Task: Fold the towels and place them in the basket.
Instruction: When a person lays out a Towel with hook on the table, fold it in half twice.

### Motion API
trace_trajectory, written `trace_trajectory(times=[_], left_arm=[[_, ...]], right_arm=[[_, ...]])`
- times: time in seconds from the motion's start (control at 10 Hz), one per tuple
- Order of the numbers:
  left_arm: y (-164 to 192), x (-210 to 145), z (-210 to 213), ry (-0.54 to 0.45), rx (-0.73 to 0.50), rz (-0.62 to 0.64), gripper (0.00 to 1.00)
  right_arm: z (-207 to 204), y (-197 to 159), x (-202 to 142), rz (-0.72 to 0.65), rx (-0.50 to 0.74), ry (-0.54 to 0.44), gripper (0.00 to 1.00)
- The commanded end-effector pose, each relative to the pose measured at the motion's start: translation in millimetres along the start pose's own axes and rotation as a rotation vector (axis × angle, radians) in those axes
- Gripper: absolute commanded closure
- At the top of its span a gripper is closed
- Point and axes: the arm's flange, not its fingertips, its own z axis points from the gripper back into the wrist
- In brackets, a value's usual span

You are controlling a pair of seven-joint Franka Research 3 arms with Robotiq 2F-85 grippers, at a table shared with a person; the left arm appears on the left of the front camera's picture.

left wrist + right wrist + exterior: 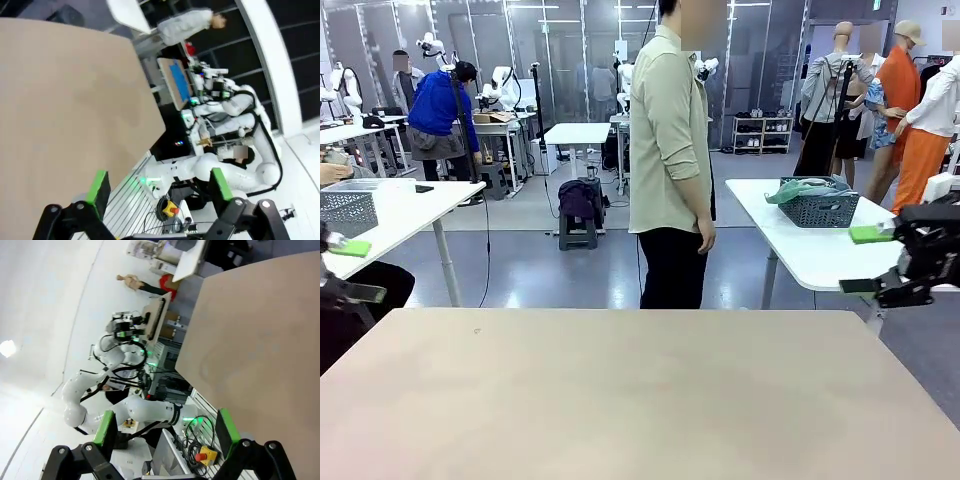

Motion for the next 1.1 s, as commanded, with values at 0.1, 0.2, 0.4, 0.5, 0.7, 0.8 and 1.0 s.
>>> trace_trajectory(times=[0.1, 0.2, 0.4, 0.5, 0.7, 0.8, 1.0], left_arm=[[-51.6, -14.4, 51.1, 0.016, 0.141, 0.096, 0.00], [-57.2, -19.3, 61.7, 0.012, 0.178, 0.111, 0.00], [-74.4, -37.7, 81.8, -0.028, 0.252, 0.110, 0.00], [-86.4, -46.8, 93.3, -0.048, 0.276, 0.091, 0.00], [-109.0, -58.0, 113.9, -0.035, 0.324, 0.050, 0.00], [-115.5, -60.1, 119.7, -0.023, 0.340, 0.041, 0.00], [-127.8, -63.3, 119.5, -0.024, 0.352, 0.006, 0.00]], right_arm=[[50.1, 58.0, -12.5, -0.049, -0.131, 0.007, 0.00], [61.0, 69.4, -15.0, -0.050, -0.170, 0.000, 0.00], [74.2, 94.1, -21.8, -0.047, -0.255, -0.014, 0.00], [77.7, 105.0, -25.6, -0.039, -0.291, -0.021, 0.00], [84.0, 125.5, -35.9, -0.036, -0.355, -0.036, 0.00], [85.3, 133.0, -41.2, -0.030, -0.372, -0.041, 0.00], [84.5, 136.5, -46.4, -0.014, -0.390, -0.043, 0.00]])
